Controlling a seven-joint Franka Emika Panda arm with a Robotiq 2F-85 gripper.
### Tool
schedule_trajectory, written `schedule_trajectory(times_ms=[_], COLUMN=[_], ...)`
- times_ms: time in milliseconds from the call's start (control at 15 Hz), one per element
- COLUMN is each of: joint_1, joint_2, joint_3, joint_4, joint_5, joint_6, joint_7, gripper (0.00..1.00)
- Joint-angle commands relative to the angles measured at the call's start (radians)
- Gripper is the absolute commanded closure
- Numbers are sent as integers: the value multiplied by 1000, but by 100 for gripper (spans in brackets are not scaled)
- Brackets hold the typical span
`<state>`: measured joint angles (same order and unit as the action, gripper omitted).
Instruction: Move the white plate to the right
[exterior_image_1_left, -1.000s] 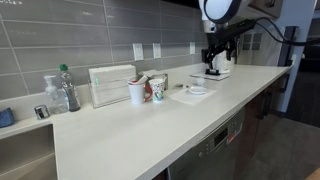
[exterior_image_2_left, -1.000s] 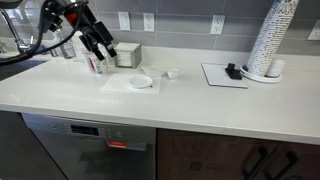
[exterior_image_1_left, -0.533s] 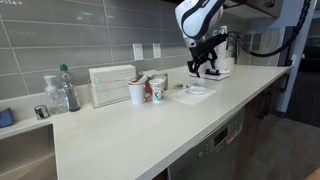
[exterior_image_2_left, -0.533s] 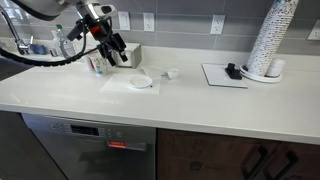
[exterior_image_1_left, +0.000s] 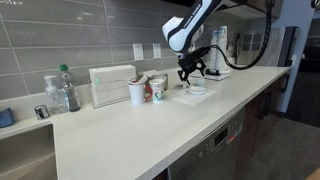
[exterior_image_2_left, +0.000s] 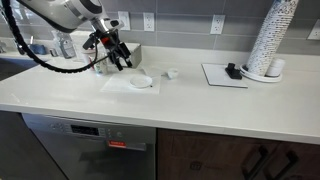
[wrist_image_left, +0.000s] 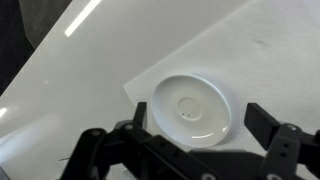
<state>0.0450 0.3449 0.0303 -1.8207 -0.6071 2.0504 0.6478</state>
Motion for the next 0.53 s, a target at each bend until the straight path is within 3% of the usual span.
schedule_trajectory(times_ms=[0,267,467], joint_1=[38,43,75], joint_2=[13,23,35], joint_3=[-38,-44,-58], joint_4=[15,31,31], joint_5=[13,13,-38], joint_6=[1,-4,-100], joint_7=[-3,0,-5], gripper=[0,0,0])
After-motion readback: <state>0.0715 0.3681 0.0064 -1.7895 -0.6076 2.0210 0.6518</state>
